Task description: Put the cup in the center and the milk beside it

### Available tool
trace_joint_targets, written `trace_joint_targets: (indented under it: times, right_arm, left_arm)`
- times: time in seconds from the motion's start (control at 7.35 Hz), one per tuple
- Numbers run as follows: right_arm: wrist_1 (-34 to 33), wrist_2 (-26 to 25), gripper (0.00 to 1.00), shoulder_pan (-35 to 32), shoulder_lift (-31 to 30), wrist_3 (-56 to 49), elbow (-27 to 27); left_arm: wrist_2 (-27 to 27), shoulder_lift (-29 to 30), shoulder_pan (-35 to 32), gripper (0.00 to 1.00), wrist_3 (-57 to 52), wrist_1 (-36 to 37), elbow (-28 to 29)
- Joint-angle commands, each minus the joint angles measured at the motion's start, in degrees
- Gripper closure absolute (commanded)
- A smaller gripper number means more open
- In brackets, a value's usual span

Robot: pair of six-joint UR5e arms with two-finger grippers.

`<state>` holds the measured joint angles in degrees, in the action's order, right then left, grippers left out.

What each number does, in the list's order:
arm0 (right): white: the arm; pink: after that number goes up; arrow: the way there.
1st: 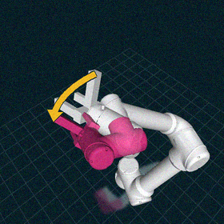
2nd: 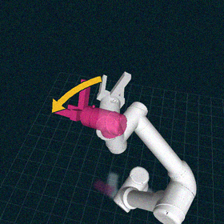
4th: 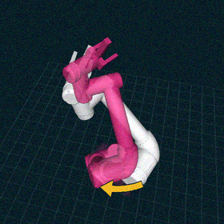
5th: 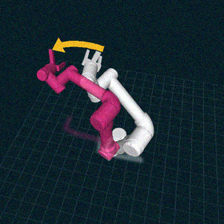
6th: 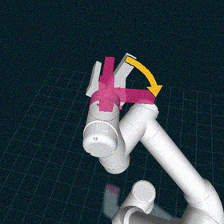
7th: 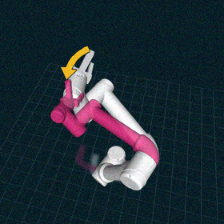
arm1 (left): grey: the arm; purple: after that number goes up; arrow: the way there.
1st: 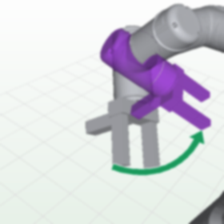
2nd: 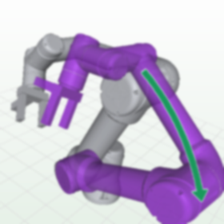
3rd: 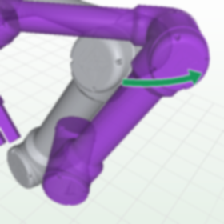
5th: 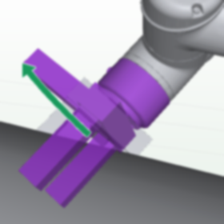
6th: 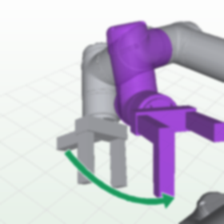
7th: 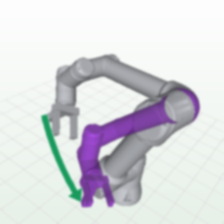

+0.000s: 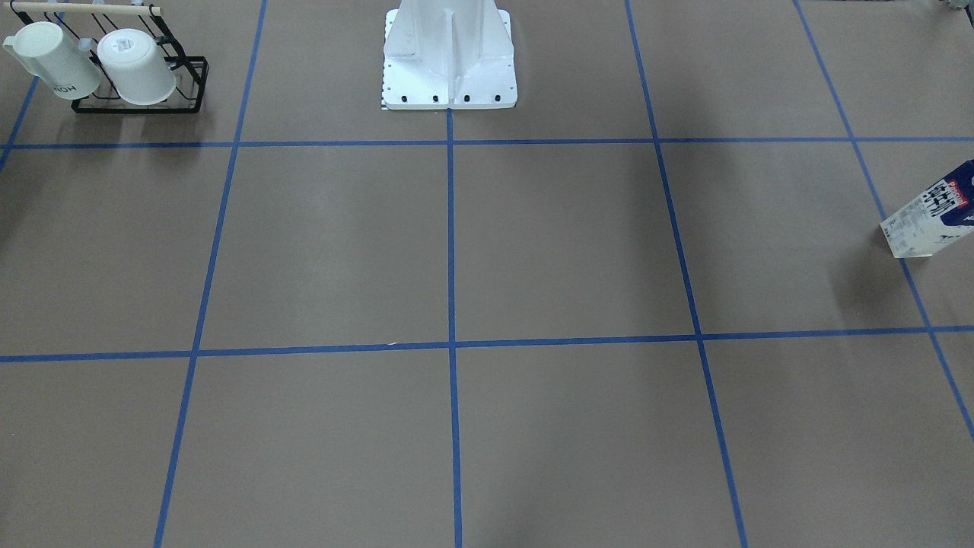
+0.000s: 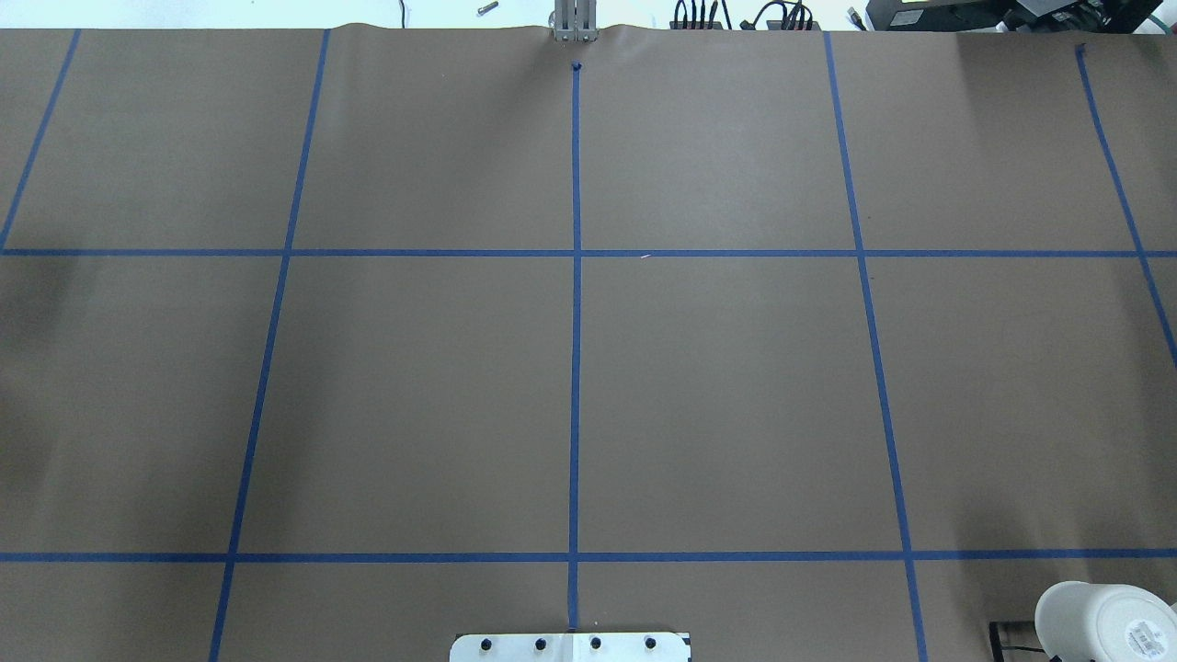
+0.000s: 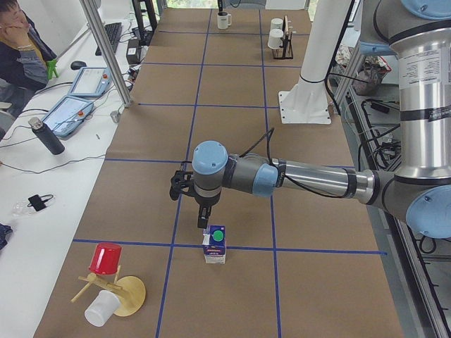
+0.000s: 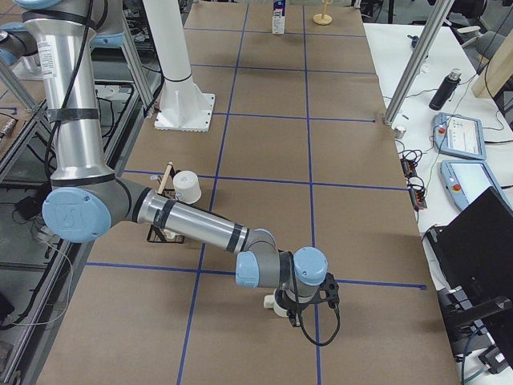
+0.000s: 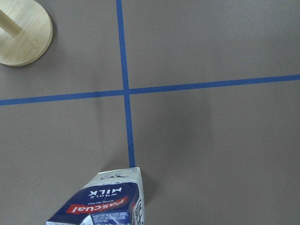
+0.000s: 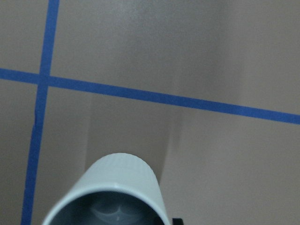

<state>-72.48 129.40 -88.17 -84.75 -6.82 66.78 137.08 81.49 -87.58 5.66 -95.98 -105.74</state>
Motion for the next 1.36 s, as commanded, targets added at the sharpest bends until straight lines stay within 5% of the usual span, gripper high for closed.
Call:
trace_joint_targets:
  times: [0.0,0.41,0.68,1.22]
  right_arm:
    - [-0.47,2.07,1.00,-0.07,0.81,1.10,2.28]
    - [-10.90,6.45,1.00,3.49,1.33,11.85,19.63]
    - [-10.58,7.10,1.00,16.20,5.43,38.49,29.15]
    - [-11.36,-6.42,1.00,41.72,25.20,82.69,32.54]
  left_arm:
    - [0.12,-0.36,-0.31,0.02,-0.03,0.00,-0.78]
    - [1.25,-0.36,-0.31,0.02,-0.03,-0.09,-1.05]
    - [1.26,-0.36,-0.31,0.02,-0.21,-0.09,-0.96]
    - [1.26,-0.28,-0.31,0.02,-0.38,-0.26,-1.22]
